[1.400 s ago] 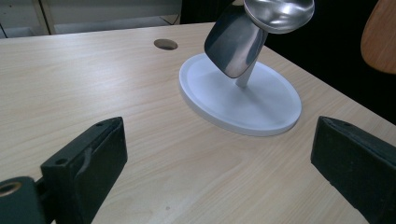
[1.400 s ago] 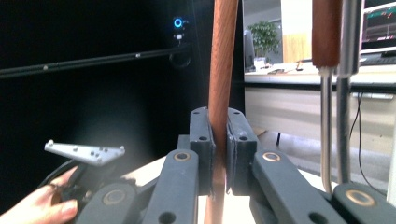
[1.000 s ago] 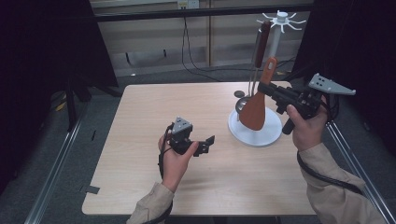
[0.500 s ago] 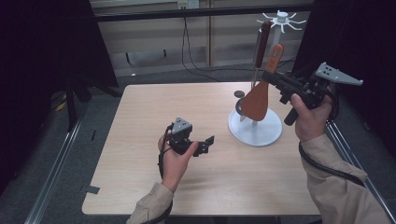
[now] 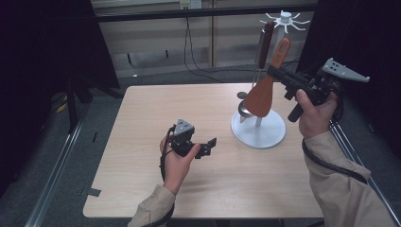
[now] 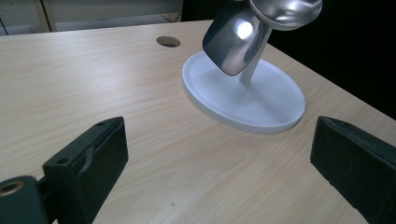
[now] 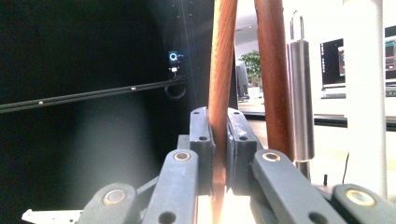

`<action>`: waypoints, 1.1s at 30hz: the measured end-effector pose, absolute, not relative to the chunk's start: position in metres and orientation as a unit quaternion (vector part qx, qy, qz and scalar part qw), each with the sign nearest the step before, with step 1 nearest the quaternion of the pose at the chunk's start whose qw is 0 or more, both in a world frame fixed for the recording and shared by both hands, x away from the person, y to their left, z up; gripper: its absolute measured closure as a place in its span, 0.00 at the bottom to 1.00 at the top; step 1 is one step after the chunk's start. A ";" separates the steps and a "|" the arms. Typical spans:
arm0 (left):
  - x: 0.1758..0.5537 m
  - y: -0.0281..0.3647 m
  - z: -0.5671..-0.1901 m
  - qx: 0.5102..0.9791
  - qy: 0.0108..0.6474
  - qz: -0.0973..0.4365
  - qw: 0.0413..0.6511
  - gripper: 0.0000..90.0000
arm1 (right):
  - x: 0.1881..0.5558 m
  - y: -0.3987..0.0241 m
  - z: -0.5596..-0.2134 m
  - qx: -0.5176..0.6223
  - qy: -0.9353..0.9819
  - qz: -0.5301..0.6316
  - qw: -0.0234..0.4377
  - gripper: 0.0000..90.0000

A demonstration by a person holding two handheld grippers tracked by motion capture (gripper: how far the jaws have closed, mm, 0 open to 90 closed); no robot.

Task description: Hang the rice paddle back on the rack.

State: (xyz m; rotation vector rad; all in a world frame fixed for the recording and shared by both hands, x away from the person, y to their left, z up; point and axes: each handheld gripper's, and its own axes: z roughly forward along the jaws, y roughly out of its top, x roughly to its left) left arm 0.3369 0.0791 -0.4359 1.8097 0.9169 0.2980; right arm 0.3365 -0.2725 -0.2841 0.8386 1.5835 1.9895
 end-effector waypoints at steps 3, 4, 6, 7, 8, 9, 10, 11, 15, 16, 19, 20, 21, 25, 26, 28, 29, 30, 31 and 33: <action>0.337 0.079 -0.437 0.753 0.383 0.122 0.521 0.05 | 0.338 -0.273 -0.283 0.305 0.573 0.726 0.228 0.93; 0.337 0.079 -0.437 0.754 0.382 0.123 0.519 0.05 | 0.339 -0.274 -0.282 0.304 0.572 0.726 0.230 0.93; 0.337 0.079 -0.437 0.756 0.381 0.122 0.519 0.05 | 0.341 -0.275 -0.281 0.304 0.573 0.726 0.229 0.93; 0.337 0.079 -0.437 0.755 0.382 0.123 0.518 0.05 | 0.342 -0.275 -0.280 0.305 0.573 0.725 0.229 0.93; 0.337 0.079 -0.437 0.755 0.382 0.122 0.519 0.05 | 0.343 -0.275 -0.279 0.304 0.574 0.725 0.231 0.93; 0.337 0.079 -0.437 0.755 0.381 0.121 0.520 0.05 | 0.344 -0.276 -0.278 0.304 0.573 0.725 0.230 0.93; 0.338 0.080 -0.438 0.755 0.381 0.122 0.519 0.05 | 0.346 -0.276 -0.277 0.304 0.572 0.726 0.230 0.93; 0.338 0.080 -0.438 0.756 0.382 0.122 0.517 0.05 | 0.347 -0.277 -0.277 0.305 0.572 0.726 0.231 0.93; 0.338 0.080 -0.438 0.753 0.384 0.121 0.521 0.05 | 0.351 -0.278 -0.275 0.306 0.572 0.725 0.232 0.93; 0.338 0.080 -0.438 0.753 0.384 0.121 0.521 0.05 | 0.352 -0.278 -0.275 0.306 0.572 0.725 0.231 0.93; 0.338 0.081 -0.438 0.753 0.384 0.121 0.521 0.05 | 0.355 -0.280 -0.275 0.308 0.572 0.724 0.230 0.93; 0.338 0.081 -0.438 0.752 0.384 0.121 0.521 0.05 | 0.356 -0.280 -0.275 0.309 0.573 0.724 0.229 0.93; 0.338 0.082 -0.438 0.754 0.383 0.122 0.520 0.05 | 0.357 -0.280 -0.275 0.311 0.573 0.722 0.230 0.93; 0.338 0.082 -0.438 0.754 0.383 0.124 0.519 0.05 | 0.361 -0.281 -0.275 0.315 0.573 0.721 0.231 0.93; 0.339 0.082 -0.438 0.755 0.382 0.124 0.519 0.05 | 0.362 -0.281 -0.275 0.315 0.572 0.722 0.231 0.93; 0.338 0.082 -0.438 0.754 0.384 0.123 0.519 0.05 | 0.363 -0.282 -0.276 0.316 0.570 0.723 0.228 0.93; 0.338 0.082 -0.438 0.754 0.385 0.123 0.518 0.05 | 0.364 -0.282 -0.276 0.318 0.569 0.723 0.226 0.93; 0.338 0.082 -0.438 0.754 0.385 0.123 0.518 0.05 | 0.364 -0.283 -0.276 0.319 0.569 0.722 0.228 0.93; 0.338 0.083 -0.438 0.754 0.384 0.124 0.518 0.05 | 0.365 -0.283 -0.276 0.320 0.569 0.722 0.228 0.93; 0.338 0.083 -0.438 0.753 0.384 0.123 0.519 0.05 | 0.366 -0.285 -0.276 0.322 0.566 0.724 0.225 0.93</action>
